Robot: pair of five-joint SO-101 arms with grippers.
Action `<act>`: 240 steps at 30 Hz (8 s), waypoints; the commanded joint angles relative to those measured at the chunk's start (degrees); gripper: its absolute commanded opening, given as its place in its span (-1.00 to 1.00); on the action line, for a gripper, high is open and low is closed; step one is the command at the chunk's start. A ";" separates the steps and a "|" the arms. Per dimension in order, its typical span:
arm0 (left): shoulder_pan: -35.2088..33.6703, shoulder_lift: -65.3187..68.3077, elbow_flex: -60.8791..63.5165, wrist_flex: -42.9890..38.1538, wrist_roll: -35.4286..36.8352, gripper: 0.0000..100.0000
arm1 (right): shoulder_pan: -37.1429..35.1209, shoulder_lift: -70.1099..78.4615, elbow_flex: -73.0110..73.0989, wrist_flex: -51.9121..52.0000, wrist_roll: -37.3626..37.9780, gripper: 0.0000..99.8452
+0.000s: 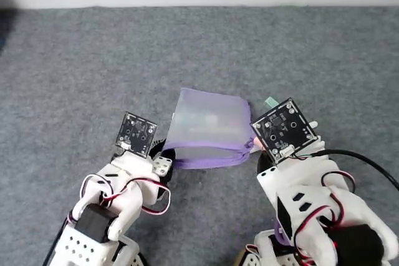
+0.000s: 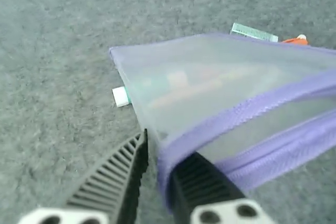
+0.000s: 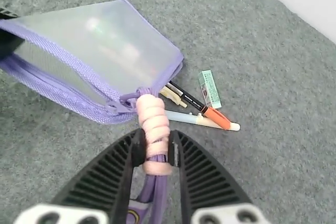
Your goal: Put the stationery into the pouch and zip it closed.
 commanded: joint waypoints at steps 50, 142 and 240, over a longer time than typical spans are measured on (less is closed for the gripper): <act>-11.52 13.63 -36.70 41.93 6.77 -0.97 | -5.76 1.27 4.31 1.89 -27.43 -0.67; -27.16 13.27 -36.97 41.58 6.59 -0.97 | 29.14 98.07 -33.76 -19.65 -53.71 -0.99; -26.90 52.84 -66.86 43.52 6.86 -0.97 | -26.68 6.37 -0.79 -59.82 -31.21 -0.98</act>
